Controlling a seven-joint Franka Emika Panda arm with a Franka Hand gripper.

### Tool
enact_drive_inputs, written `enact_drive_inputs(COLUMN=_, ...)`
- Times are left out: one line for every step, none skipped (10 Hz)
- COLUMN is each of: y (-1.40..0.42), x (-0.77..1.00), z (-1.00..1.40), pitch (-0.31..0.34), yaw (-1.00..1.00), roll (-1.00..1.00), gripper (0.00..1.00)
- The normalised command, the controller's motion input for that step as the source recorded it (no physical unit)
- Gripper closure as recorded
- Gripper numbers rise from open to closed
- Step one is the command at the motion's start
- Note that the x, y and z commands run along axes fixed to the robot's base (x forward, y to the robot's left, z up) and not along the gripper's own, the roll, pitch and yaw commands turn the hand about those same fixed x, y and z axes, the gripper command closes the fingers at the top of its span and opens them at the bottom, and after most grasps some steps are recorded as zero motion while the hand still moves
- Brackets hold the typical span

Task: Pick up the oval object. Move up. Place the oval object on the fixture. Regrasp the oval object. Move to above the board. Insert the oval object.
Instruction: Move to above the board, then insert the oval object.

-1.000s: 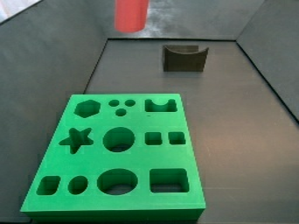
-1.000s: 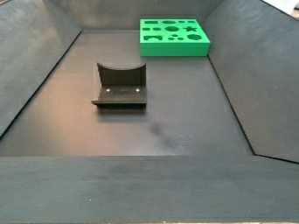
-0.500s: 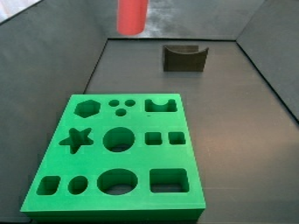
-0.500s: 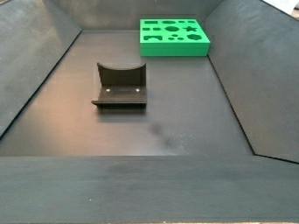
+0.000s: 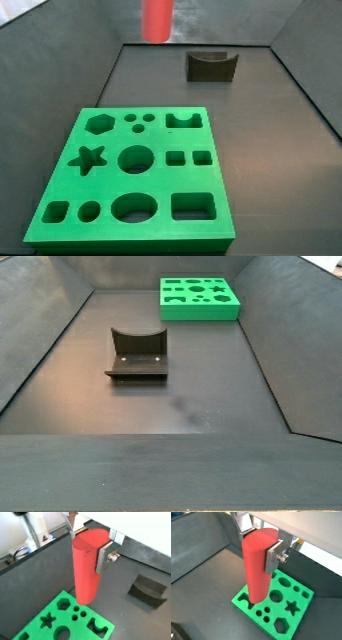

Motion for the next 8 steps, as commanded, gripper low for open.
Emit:
enact_drive_inputs(y=0.01, x=-0.04, z=0.00, pitch=-0.110, yaw=0.24, roll=-0.01, gripper=1.00)
enact_drive_inputs(y=-0.03, x=0.00, z=0.00, pitch=0.000, yaw=0.00, roll=0.00, gripper=1.00)
enact_drive_inputs(y=-0.15, x=0.00, z=0.00, pitch=-0.146, yaw=-0.05, roll=-0.21, gripper=1.00)
enact_drive_inputs(y=-0.21, x=-0.04, z=-0.04, pitch=-0.196, yaw=-0.13, roll=-0.26, gripper=1.00)
enact_drive_inputs(y=-0.26, x=-0.05, z=-0.13, pitch=-0.206, yaw=-0.21, roll=-0.25, gripper=1.00)
enact_drive_inputs(y=-0.29, x=-0.11, z=-0.18, pitch=-0.260, yaw=-0.33, roll=-0.28, gripper=1.00)
enact_drive_inputs(y=-0.30, x=-0.32, z=-0.31, pitch=-0.340, yaw=-0.47, roll=-0.26, gripper=1.00)
enact_drive_inputs(y=-0.18, x=-0.24, z=-0.38, pitch=-0.313, yaw=-0.61, roll=-0.23, gripper=1.00)
